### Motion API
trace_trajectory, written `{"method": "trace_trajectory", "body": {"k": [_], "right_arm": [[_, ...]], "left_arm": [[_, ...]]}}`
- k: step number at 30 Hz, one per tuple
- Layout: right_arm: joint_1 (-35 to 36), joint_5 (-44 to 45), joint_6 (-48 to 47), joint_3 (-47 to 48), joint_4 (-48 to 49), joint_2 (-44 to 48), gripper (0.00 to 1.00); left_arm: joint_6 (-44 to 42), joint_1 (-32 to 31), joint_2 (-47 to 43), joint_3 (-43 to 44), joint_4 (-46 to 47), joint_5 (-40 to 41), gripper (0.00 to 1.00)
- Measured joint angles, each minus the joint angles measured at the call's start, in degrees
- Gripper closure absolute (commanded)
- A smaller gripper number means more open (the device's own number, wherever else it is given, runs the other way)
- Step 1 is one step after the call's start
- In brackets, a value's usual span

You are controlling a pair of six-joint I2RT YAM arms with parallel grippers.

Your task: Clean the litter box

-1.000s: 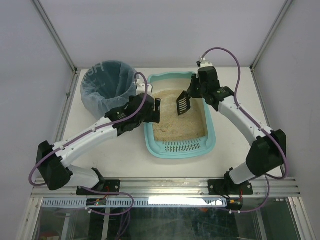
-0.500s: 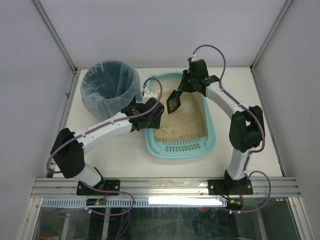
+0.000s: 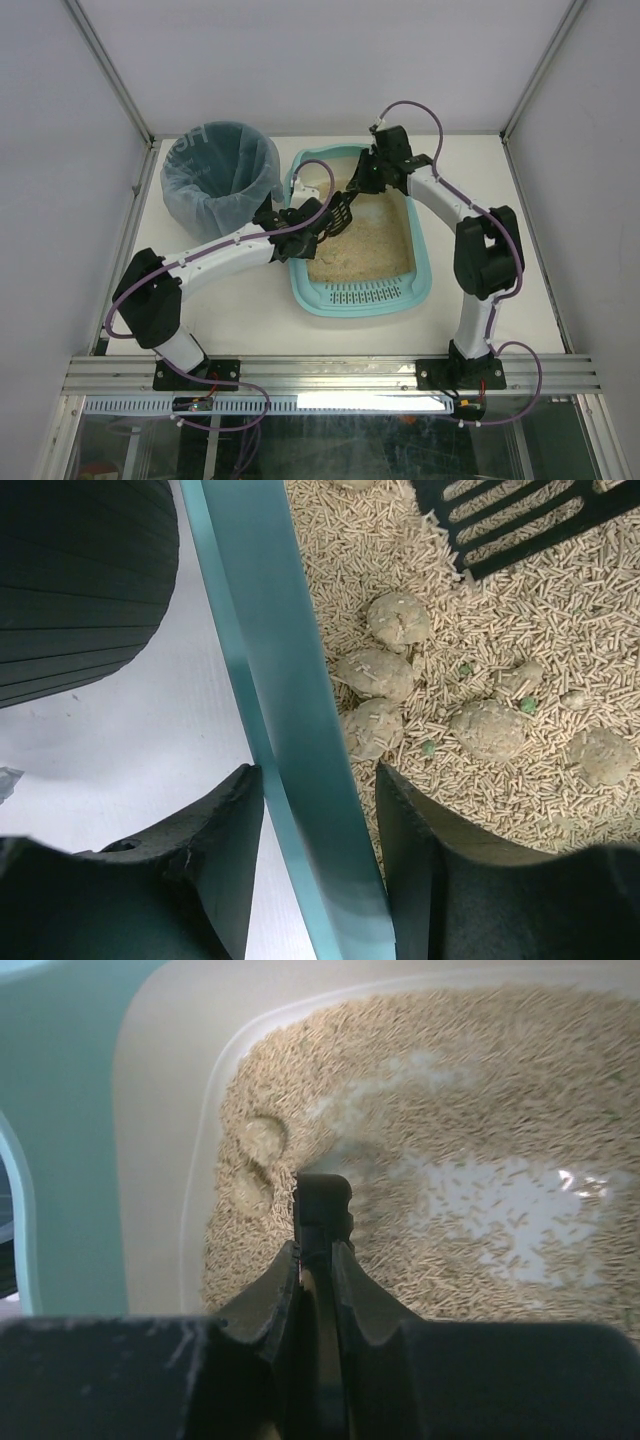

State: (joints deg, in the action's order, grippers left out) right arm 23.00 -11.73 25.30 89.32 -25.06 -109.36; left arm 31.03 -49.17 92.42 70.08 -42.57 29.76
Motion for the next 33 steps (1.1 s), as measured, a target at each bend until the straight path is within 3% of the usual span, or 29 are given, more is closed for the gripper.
{"method": "trace_trajectory", "body": {"k": [11,24,33], "right_arm": [[3.02,-5.60,5.90,-5.29,9.29,-1.73,1.00],[0.83,-11.41,13.88,-16.79,25.22,0.48,1.00],[-0.17,-12.98,19.17,-24.04,27.91,5.42,1.00]], "left_arm": [[-0.37,-0.04,0.20,0.28,-0.20,0.24,0.71],[-1.20,0.00,0.20,0.28,-0.68,1.79,0.74],[-1.38,-0.02,0.20,0.28,0.22,1.70,0.72]]}}
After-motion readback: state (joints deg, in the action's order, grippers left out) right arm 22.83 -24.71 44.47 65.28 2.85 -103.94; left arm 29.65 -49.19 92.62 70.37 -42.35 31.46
